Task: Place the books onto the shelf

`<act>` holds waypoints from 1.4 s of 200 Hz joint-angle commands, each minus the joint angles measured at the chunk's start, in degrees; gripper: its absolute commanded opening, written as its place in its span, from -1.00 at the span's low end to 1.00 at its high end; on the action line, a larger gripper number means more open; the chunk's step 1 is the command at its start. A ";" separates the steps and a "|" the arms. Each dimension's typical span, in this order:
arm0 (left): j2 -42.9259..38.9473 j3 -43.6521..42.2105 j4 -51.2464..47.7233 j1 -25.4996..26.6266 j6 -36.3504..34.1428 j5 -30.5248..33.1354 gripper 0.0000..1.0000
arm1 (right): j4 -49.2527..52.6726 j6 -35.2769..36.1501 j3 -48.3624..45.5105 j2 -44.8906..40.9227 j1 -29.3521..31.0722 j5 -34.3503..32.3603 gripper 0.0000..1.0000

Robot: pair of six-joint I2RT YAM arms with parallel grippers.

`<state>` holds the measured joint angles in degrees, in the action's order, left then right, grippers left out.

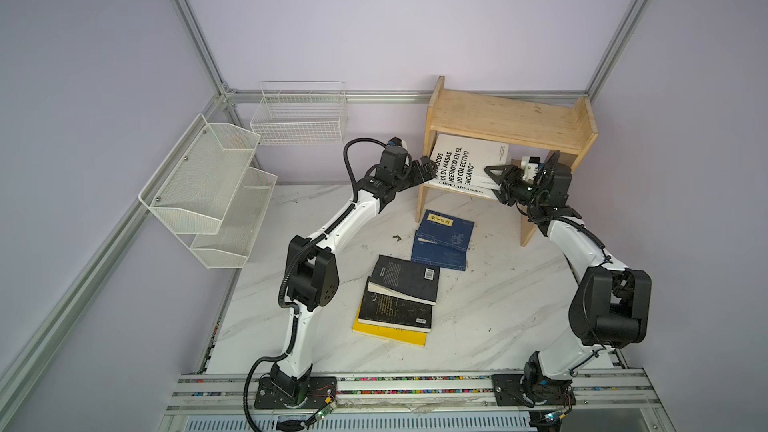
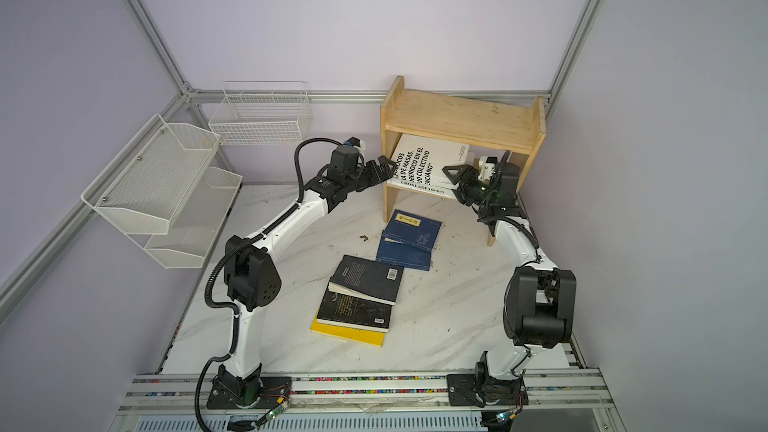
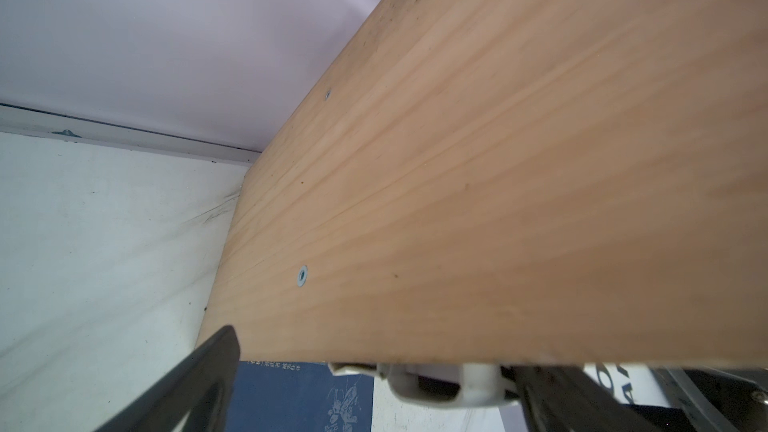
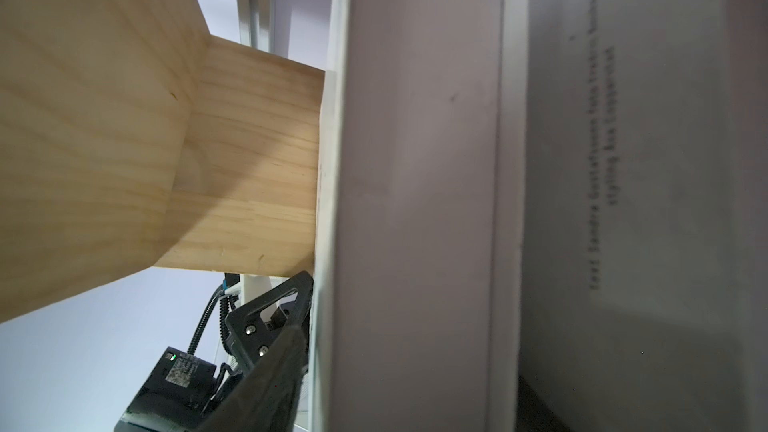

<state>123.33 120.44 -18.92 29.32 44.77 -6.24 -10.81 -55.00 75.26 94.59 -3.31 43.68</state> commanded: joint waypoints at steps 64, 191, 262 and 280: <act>1.39 4.95 -3.58 0.02 -1.54 3.34 0.99 | 18.64 13.38 6.12 -3.77 0.29 -18.44 0.49; 1.35 5.55 -2.46 0.21 0.38 0.36 0.99 | 14.33 16.24 6.56 -2.56 3.49 -19.87 0.01; 0.33 4.10 -0.79 0.21 0.62 0.21 0.99 | 12.43 14.96 7.56 -0.61 4.11 -20.11 -0.04; 0.13 4.14 -0.68 0.21 0.46 0.73 0.99 | 11.81 14.53 7.60 -0.37 4.53 -19.69 -0.04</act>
<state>124.86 122.69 -19.16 29.39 45.87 -5.72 3.57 -39.97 82.06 93.36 0.21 23.29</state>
